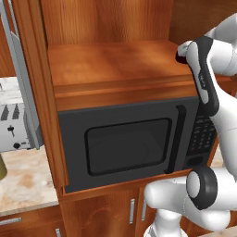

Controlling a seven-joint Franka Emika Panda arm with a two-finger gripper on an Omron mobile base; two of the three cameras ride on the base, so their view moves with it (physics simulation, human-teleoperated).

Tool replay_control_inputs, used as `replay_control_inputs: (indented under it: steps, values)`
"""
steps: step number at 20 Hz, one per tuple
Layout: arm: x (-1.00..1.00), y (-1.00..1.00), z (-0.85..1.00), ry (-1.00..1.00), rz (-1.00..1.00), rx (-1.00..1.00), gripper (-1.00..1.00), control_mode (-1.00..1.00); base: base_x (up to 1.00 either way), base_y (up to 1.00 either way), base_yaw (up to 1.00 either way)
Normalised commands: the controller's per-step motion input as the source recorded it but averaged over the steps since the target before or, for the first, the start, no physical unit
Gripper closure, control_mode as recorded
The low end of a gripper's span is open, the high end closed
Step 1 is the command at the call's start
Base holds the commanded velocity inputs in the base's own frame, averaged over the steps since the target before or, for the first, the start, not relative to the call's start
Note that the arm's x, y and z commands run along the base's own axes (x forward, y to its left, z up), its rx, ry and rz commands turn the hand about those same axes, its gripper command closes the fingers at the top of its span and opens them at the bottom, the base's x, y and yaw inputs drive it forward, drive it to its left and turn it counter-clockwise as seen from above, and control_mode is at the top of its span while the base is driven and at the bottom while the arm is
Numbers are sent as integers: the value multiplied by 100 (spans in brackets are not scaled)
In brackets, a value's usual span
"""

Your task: There is a tray on the dining counter. Grab the cup, mug, and pitcher and place them on the tray. The pitcher may be placed next to the tray if it cannot fit the tray.

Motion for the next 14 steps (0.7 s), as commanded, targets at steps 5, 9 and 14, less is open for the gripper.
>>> replay_control_inputs:
  steps: [5, 9, 14]
  values:
    - [0, 0, 0, 0, 0, 0, -100, -100, 0, 0, 0]
    - [8, 0, 0, 0, 0, 0, -100, -100, 0, 0, 0]
    - [2, 0, 0, 0, 0, 0, -100, -100, 0, 0, 0]
